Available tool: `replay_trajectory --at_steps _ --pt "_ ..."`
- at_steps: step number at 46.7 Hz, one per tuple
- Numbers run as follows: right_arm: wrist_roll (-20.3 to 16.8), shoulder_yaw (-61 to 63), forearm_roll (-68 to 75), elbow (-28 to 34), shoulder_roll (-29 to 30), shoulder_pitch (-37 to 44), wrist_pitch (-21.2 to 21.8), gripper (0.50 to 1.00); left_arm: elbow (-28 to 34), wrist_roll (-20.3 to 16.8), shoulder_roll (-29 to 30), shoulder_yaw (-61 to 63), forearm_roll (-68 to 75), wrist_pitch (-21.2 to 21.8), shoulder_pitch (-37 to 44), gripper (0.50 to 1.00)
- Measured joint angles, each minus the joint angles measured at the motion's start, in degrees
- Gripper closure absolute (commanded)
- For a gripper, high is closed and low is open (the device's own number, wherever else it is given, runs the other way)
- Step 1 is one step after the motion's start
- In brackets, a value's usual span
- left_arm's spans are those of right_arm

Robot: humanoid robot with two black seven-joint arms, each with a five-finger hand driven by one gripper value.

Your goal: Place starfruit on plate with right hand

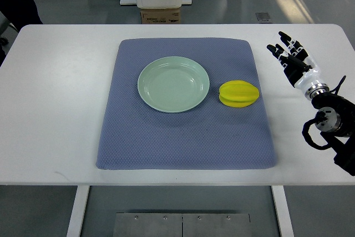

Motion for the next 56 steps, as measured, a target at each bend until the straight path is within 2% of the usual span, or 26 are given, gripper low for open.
replay_trajectory --at_steps 23,30,56 --pt "0.38 0.01 -0.09 -0.55 -0.08 0.39 -0.67 0.5 0.05 -0.08 0.0 -0.17 -0.56 0.04 -0.43 0.5" --pt "0.44 0.01 -0.09 -2.48 -0.14 0.55 -0.88 0.5 0.05 -0.08 0.0 -0.19 -0.56 0.05 -0.43 0.5" --pt "0.47 0.04 -0.09 -6.15 -0.51 6.46 -0.88 0.5 0.05 -0.08 0.0 -0.16 -0.56 0.07 -0.42 0.5"
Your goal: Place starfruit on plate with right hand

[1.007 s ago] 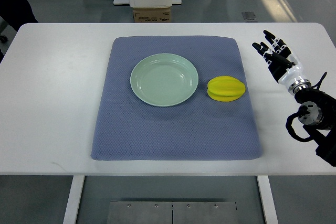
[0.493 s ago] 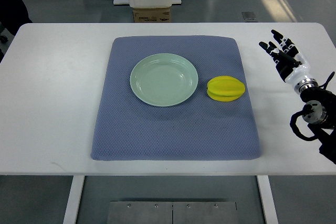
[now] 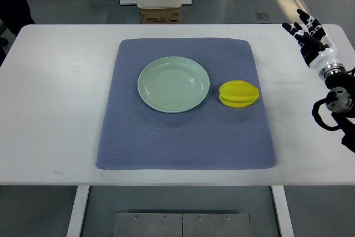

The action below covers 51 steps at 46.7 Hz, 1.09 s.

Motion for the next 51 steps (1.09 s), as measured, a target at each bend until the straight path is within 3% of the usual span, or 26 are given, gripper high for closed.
replay_trajectory --at_steps 23,34,51 --pt "0.04 4.79 0.1 -0.58 1.36 -0.34 -1.63 0.5 0.0 0.01 0.0 0.02 0.0 0.02 -0.01 0.5" --pt "-2.96 4.71 0.01 0.24 1.59 0.49 1.05 0.5 -0.01 0.0 0.0 0.01 0.0 0.02 0.0 0.5" --pt "-2.58 -2.69 -0.67 4.23 0.13 0.9 0.64 0.5 -0.01 0.0 0.0 0.01 0.0 -0.02 0.0 0.5"
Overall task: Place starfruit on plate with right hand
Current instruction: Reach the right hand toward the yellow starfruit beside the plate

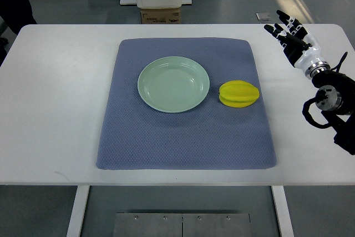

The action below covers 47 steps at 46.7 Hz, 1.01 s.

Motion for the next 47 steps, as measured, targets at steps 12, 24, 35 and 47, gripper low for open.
replay_trajectory --at_steps 12,24,35,47 --pt "0.95 -5.67 -0.83 10.78 -7.23 -0.63 -2.43 0.5 0.0 0.0 0.0 0.01 0.0 0.01 0.0 0.5" --pt "4.28 -14.58 -9.48 22.6 -14.09 -0.36 -8.15 0.5 0.0 -0.01 0.0 -0.01 0.0 0.02 0.01 0.5" --pt "5.91 -18.75 -17.95 31.4 -19.09 -0.12 -14.16 0.502 0.0 -0.01 0.0 0.0 0.0 0.03 0.0 0.5" --pt "6.09 -23.92 -27.89 39.96 -22.22 0.44 -23.32 0.502 0.0 -0.02 0.0 0.0 0.0 0.02 0.0 0.5"
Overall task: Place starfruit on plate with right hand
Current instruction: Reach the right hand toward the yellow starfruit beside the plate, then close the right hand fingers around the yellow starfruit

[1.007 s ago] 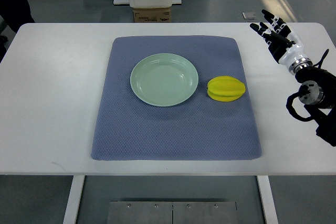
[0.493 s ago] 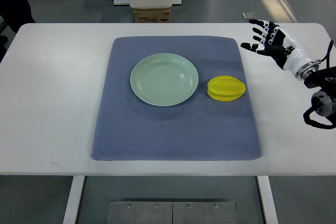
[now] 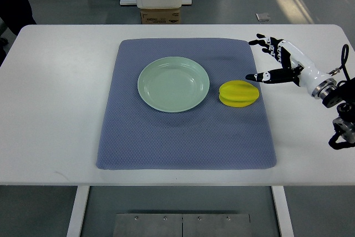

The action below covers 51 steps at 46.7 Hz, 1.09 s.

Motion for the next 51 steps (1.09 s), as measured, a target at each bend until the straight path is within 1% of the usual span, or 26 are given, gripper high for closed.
replay_trajectory --at_steps 10,18,22,36,51 --pt "0.04 -6.75 -4.33 1.08 0.36 2.21 -5.21 0.502 0.0 0.01 0.0 0.0 0.0 -0.02 -0.01 0.5" --pt "0.15 -13.94 -4.63 0.37 1.38 5.62 -10.12 0.5 0.0 0.02 0.0 -0.01 0.0 -0.01 0.0 0.5" --pt "0.16 -17.16 -4.65 -0.12 2.65 6.86 -11.81 0.5 0.0 0.02 0.0 0.0 0.0 -0.01 0.0 0.5" --pt "0.16 -22.11 -5.36 -0.99 4.92 9.0 -12.84 0.5 0.0 0.02 0.0 -0.01 0.0 0.02 0.0 0.5" --pt "0.04 -27.95 -5.38 -5.58 9.42 10.49 -16.78 0.507 0.0 0.01 0.0 -0.02 0.0 -0.02 0.0 0.5"
